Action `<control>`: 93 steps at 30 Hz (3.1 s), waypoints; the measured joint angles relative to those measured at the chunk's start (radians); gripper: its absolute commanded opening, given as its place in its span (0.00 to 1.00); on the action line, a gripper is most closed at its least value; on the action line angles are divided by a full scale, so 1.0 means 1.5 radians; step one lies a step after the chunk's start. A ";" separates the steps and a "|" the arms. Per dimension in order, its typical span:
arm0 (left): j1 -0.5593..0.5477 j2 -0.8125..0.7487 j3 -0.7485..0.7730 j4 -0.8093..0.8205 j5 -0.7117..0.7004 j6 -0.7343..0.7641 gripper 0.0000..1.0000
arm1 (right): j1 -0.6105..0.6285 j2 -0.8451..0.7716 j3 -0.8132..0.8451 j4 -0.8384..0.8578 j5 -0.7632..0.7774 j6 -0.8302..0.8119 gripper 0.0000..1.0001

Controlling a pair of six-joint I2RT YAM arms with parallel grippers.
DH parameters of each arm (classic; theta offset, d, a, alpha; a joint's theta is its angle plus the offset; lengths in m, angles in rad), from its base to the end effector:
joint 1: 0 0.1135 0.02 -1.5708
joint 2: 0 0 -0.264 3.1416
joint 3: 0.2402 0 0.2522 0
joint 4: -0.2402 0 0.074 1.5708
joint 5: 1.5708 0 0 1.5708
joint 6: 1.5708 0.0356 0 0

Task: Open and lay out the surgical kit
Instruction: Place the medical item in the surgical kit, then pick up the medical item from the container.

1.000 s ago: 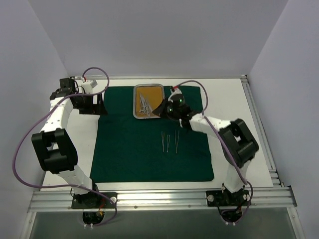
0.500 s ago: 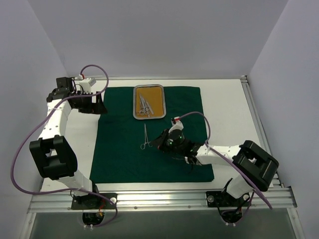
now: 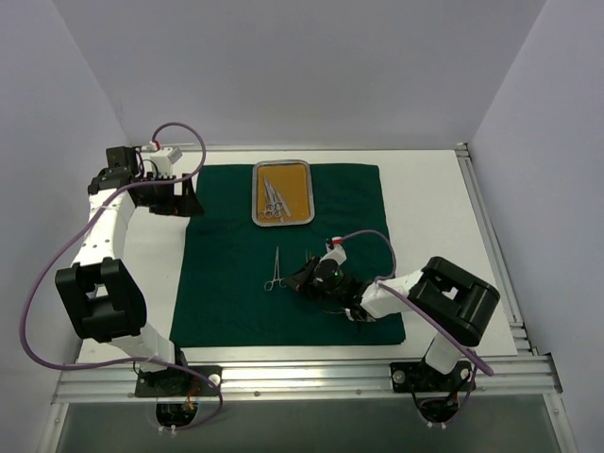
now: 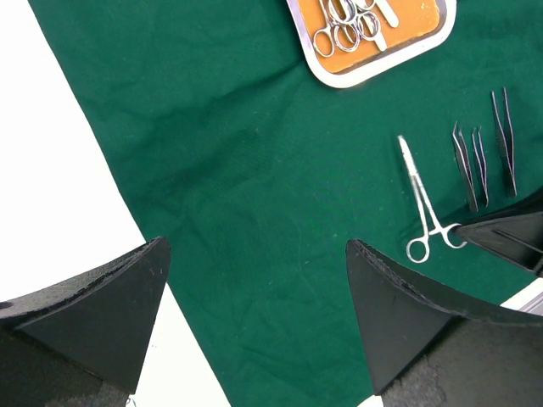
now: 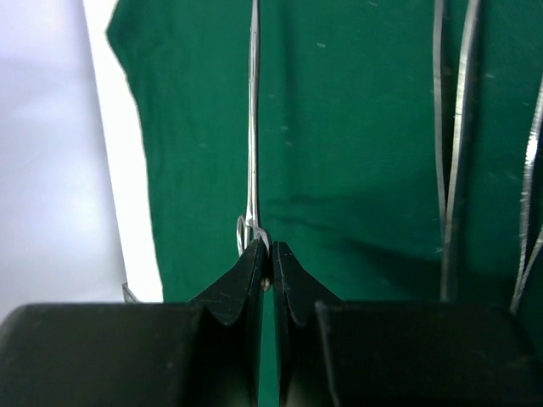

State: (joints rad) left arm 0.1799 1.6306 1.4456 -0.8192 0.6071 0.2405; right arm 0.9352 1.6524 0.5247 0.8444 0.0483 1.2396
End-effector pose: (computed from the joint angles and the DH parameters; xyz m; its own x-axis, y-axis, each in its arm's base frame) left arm 0.3411 0.0414 0.3038 -0.7695 0.0589 -0.6360 0.3476 0.8740 -0.3396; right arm 0.1830 0.2452 0.1504 -0.7880 0.5229 -0.3250 -0.0955 0.4177 0.9036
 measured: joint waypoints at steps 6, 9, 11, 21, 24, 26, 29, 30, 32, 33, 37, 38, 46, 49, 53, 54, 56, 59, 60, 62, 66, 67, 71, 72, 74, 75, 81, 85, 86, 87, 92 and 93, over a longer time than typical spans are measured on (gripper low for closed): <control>0.000 0.000 -0.001 0.000 0.000 0.001 0.94 | -0.009 0.051 0.000 0.036 -0.008 0.033 0.00; 0.000 0.000 -0.001 0.000 0.000 0.001 0.94 | -0.013 0.055 0.000 0.050 -0.015 0.047 0.00; 0.000 0.000 -0.001 0.000 0.000 0.001 0.94 | -0.018 0.062 0.000 0.058 -0.020 0.052 0.00; 0.000 0.000 -0.001 0.000 0.001 0.001 0.94 | -0.027 0.072 0.003 0.032 -0.032 0.066 0.27; 0.000 0.000 -0.001 0.000 0.001 0.001 0.94 | -0.027 0.066 0.015 0.013 -0.033 0.061 0.37; 0.000 0.000 -0.001 0.000 0.001 0.001 0.94 | -0.026 0.057 0.026 -0.011 -0.033 0.053 0.41; 0.000 0.000 -0.001 0.000 0.001 0.001 0.94 | -0.026 0.042 0.052 -0.064 -0.032 0.032 0.47; 0.000 0.000 -0.001 0.000 0.001 0.001 0.94 | -0.026 0.038 0.061 -0.083 -0.031 0.025 0.48; 0.000 0.000 -0.001 0.000 0.001 0.001 0.94 | -0.025 0.035 0.082 -0.119 -0.024 0.009 0.50; 0.000 0.000 -0.001 0.000 0.001 0.001 0.94 | -0.024 0.033 0.093 -0.138 -0.020 0.002 0.52; 0.000 0.000 -0.001 0.000 0.001 0.002 0.94 | -0.016 0.018 0.145 -0.237 0.013 -0.038 0.57; 0.000 0.000 -0.001 0.000 0.000 0.002 0.94 | -0.011 0.013 0.165 -0.263 0.023 -0.053 0.58; 0.000 0.000 -0.001 0.000 -0.001 0.005 0.94 | 0.001 0.009 0.314 -0.391 0.057 -0.176 0.58; 0.000 0.000 -0.001 -0.001 -0.003 0.006 0.94 | -0.002 0.009 0.365 -0.435 0.057 -0.237 0.57; 0.000 -0.001 -0.001 -0.008 -0.006 0.010 0.94 | -0.031 0.019 0.441 -0.475 0.039 -0.317 0.50; 0.000 -0.002 -0.001 -0.009 -0.008 0.011 0.94 | -0.045 0.025 0.458 -0.478 0.031 -0.338 0.47; 0.000 -0.008 -0.001 -0.012 -0.014 0.013 0.94 | -0.083 0.043 0.500 -0.490 0.010 -0.380 0.39; 0.000 -0.021 -0.001 -0.016 -0.020 0.017 0.94 | -0.129 0.093 0.579 -0.518 0.008 -0.440 0.29; 0.000 -0.025 -0.001 -0.016 -0.021 0.017 0.94 | -0.142 0.117 0.612 -0.530 0.011 -0.459 0.27; 0.000 -0.029 -0.001 -0.016 -0.024 0.018 0.94 | -0.162 0.167 0.680 -0.541 0.014 -0.496 0.23; 0.000 -0.029 -0.001 -0.016 -0.036 0.020 0.94 | -0.180 0.261 0.783 -0.559 0.014 -0.549 0.20; 0.000 -0.028 0.000 -0.016 -0.037 0.020 0.94 | -0.184 0.285 0.811 -0.568 0.014 -0.558 0.19; 0.000 -0.010 0.012 -0.016 -0.041 0.020 0.94 | -0.197 0.396 0.922 -0.594 0.005 -0.588 0.17; 0.000 -0.003 0.016 -0.016 -0.041 0.020 0.94 | -0.200 0.425 0.949 -0.603 -0.004 -0.594 0.17; 0.000 0.012 0.019 -0.015 -0.043 0.020 0.94 | -0.205 0.467 0.979 -0.611 -0.025 -0.602 0.18; 0.000 0.019 0.020 -0.014 -0.044 0.020 0.94 | -0.205 0.482 0.987 -0.615 -0.036 -0.603 0.19; 0.000 0.056 0.021 -0.014 -0.048 0.020 0.94 | -0.211 0.526 0.992 -0.634 -0.079 -0.606 0.20; 0.000 0.072 0.021 -0.010 -0.048 0.020 0.94 | -0.211 0.528 0.992 -0.634 -0.098 -0.605 0.21; 0.000 0.074 0.021 -0.010 -0.048 0.020 0.94 | -0.211 0.528 0.992 -0.632 -0.101 -0.605 0.21; 0.000 0.076 0.021 -0.009 -0.048 0.020 0.94 | -0.211 0.528 0.992 -0.630 -0.104 -0.603 0.21; 0.000 0.080 0.021 -0.005 -0.048 0.020 0.94 | -0.211 0.539 0.994 -0.625 -0.117 -0.598 0.20; 0.000 0.080 0.021 -0.005 -0.048 0.020 0.94 | -0.211 0.544 1.000 -0.625 -0.119 -0.598 0.21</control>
State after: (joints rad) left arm 0.1802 1.7508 1.4776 -0.8268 0.5354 0.2699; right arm 0.6186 2.4687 2.0254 -0.0937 -0.1307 0.3431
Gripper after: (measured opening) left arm 0.938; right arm 0.206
